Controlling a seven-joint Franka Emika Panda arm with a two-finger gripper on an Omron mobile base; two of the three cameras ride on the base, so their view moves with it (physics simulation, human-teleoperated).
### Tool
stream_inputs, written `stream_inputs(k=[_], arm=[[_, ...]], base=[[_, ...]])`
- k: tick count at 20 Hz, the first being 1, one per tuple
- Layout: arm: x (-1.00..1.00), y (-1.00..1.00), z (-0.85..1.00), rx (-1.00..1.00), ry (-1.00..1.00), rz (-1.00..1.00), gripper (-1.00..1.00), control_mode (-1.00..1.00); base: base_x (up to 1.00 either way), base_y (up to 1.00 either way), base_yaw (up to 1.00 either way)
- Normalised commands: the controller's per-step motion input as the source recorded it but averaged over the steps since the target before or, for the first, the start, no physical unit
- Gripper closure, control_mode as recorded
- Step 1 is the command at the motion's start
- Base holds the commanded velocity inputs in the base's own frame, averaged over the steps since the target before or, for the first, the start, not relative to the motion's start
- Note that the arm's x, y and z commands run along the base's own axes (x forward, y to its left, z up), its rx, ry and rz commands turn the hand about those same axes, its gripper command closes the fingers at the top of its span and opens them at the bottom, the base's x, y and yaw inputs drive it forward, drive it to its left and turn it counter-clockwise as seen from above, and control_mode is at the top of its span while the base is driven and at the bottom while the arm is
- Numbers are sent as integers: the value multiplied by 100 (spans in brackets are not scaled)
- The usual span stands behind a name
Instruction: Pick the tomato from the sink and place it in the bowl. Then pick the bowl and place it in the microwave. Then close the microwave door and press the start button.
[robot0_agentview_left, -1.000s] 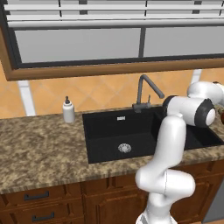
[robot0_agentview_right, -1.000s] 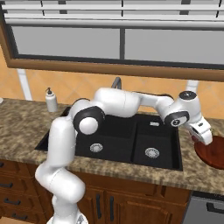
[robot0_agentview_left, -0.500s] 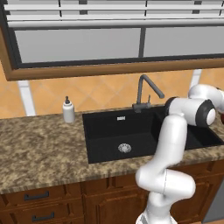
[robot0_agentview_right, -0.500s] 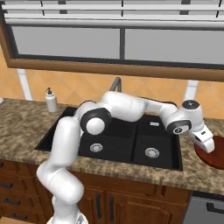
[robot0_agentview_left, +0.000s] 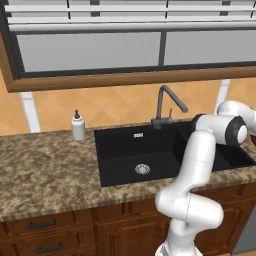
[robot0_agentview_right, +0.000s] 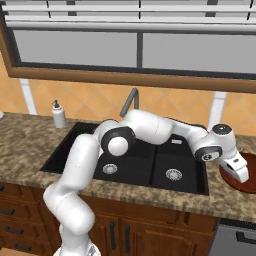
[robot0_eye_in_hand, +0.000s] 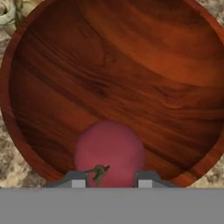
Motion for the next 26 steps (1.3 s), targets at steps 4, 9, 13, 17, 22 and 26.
stream_inputs(k=[4,9,13,17,22,26], arm=[[8,-9,-11,0,-1,0,-100,-100],[-7,0,3,0,-11,0,-100,-100],[-7,6,21,-1,-3,0,-100,-100],[-12,29,44,-7,0,1,-100,-100],[-24,50,40,-14,5,11,-100,-100],[-3,35,23,-9,26,25,-100,-100]], base=[[0,0,0],[0,0,0],[0,0,0],[0,0,0],[0,0,0],[0,0,0]])
